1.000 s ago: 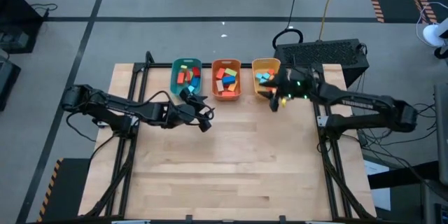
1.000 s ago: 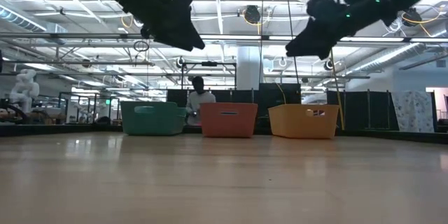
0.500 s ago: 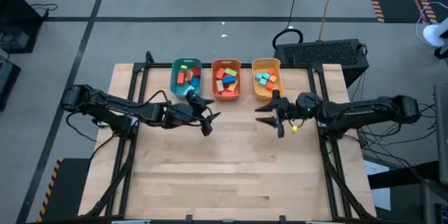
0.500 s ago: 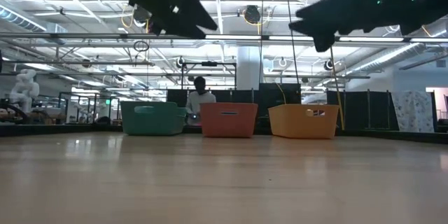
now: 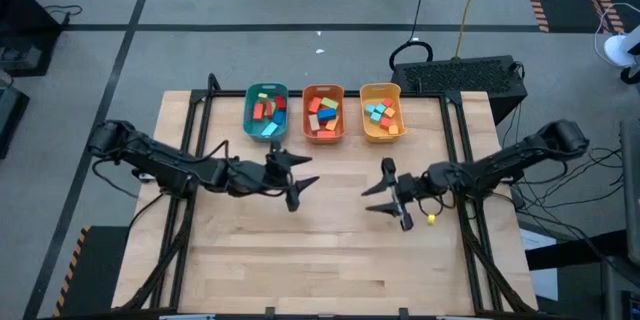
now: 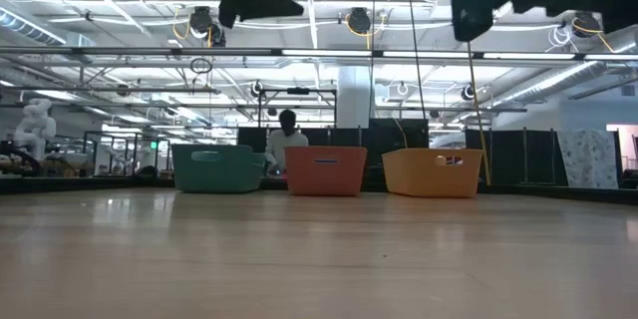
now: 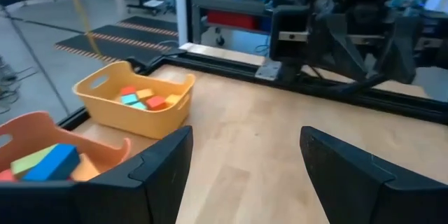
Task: Sort blocks by size
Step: Return to Home Position
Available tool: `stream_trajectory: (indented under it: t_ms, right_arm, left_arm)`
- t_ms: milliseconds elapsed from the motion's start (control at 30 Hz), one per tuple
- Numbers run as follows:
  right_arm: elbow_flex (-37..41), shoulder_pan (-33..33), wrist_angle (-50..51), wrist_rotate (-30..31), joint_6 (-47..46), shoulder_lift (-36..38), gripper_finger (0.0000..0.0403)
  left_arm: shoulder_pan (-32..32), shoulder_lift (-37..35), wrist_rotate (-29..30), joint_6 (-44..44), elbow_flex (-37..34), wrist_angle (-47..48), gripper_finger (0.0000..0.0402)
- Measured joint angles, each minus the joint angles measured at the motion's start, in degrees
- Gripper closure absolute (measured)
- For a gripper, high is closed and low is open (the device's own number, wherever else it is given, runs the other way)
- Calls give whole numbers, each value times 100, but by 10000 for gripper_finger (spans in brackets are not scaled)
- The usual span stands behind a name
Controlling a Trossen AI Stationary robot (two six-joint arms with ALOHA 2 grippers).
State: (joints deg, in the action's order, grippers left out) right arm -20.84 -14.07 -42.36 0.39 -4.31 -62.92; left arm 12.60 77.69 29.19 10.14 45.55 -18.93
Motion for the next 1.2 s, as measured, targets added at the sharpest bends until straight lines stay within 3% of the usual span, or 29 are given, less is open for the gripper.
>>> stream_trajectory:
  t_ms: [167,367,633,833,1067,1200]
  right_arm:
    - [0,-558,10,656,34,92,252]
    - [0,-1102,263,730,346,548,291]
    - [-7,-1422,1809,1690,280,1730,352]
    - [-7,-1580,2650,2025,251,2452,396]
    - [-7,-1748,3385,2395,294,3122,402]
    - [-7,-1875,3545,2480,253,3347,402]
  left_arm:
    - [214,-66,30,-5,-4,-21,148]
    - [366,-226,105,-12,-6,115,200]
    - [392,-967,133,-178,-6,543,281]
    - [480,-1312,206,-191,-6,913,341]
    - [642,-1314,549,-173,-55,1203,389]
    - [681,-1311,559,-151,-374,994,397]
